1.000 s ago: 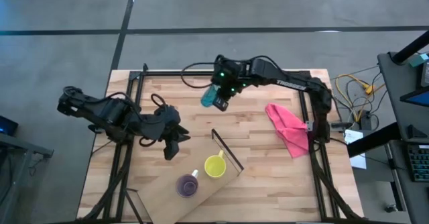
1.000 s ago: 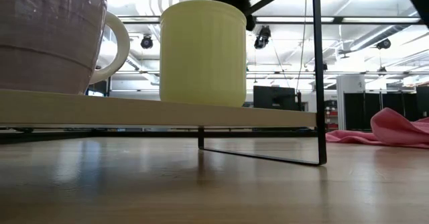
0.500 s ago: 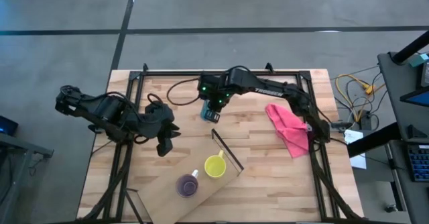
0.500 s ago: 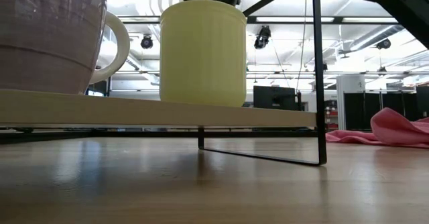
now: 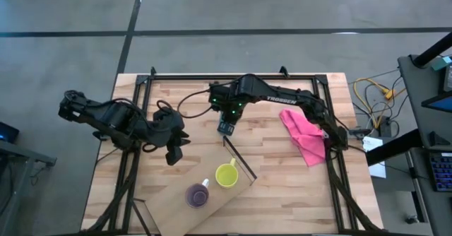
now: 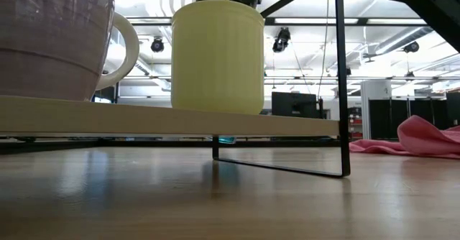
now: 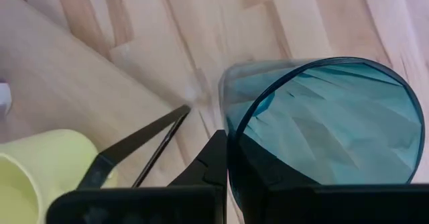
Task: Stack small to large cups/mugs on shelf
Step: Put the blue cup on the shelf
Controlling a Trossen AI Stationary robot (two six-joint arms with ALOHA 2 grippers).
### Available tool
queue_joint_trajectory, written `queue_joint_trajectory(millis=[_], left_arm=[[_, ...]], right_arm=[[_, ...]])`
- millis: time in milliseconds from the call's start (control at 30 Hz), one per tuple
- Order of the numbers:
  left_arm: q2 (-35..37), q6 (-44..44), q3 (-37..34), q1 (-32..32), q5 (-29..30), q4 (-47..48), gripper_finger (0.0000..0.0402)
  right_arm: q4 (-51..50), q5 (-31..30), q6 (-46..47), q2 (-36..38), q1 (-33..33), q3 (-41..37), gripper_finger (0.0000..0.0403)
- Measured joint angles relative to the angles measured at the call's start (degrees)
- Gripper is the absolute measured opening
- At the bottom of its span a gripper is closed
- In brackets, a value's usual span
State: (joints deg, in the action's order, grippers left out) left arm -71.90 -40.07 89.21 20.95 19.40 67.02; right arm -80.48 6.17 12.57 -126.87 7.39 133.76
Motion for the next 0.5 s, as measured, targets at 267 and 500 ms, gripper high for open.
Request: queue_joint_trajectory(millis=[267, 500], left_arm=[[0.00, 0.00, -0.17, 0.00, 0.00, -0.07, 0.0081], [0.00, 0.02, -0.17, 0.00, -0.02, -0.07, 0.0081]], right_arm=[[-0.30, -0.20, 0.94, 0.00, -0.17, -2.44, 0.0009], [-0.17, -0.20, 0.65, 0.02, -0.21, -3.94, 0.0009]])
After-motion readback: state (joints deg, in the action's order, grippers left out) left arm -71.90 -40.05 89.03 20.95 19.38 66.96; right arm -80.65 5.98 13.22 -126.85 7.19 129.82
